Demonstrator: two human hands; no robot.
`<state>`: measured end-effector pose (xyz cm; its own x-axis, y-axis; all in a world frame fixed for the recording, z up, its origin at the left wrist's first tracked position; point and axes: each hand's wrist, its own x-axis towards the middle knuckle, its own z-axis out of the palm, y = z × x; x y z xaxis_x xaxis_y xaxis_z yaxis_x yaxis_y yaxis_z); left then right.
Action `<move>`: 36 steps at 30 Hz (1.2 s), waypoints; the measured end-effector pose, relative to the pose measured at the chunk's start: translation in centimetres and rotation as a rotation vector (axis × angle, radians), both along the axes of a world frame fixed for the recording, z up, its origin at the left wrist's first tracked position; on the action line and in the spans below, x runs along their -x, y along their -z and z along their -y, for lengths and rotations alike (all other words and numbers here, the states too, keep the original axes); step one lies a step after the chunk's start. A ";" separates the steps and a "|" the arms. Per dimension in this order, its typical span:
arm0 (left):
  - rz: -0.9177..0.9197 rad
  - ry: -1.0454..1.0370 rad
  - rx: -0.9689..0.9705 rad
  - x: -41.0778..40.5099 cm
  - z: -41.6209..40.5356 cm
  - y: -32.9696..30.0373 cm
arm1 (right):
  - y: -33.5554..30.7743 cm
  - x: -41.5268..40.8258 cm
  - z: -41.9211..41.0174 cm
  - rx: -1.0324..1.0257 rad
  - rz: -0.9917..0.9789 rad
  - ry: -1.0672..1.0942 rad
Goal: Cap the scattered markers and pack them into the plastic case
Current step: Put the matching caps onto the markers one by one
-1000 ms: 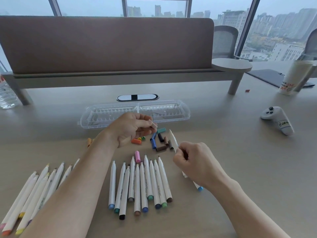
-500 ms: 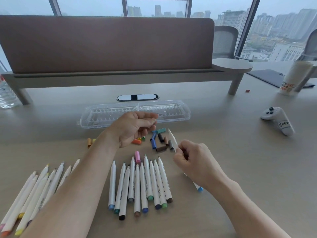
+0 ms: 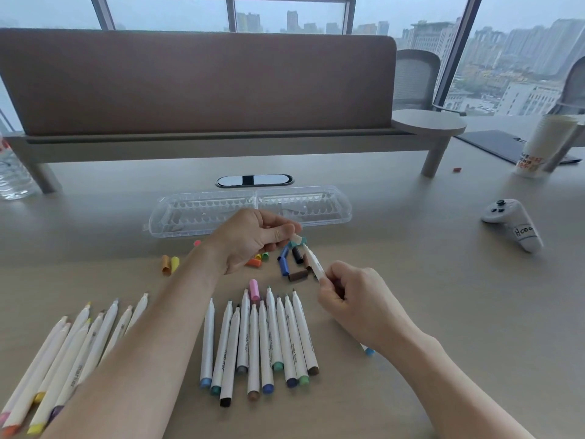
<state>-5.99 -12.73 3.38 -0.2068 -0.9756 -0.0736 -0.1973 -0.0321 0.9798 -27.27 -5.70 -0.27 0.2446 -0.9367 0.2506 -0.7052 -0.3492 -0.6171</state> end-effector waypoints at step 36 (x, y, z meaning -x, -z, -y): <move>0.444 0.009 0.069 2.1 -1.0 -0.4 | -0.5 2.8 1.7 -0.268 0.215 0.208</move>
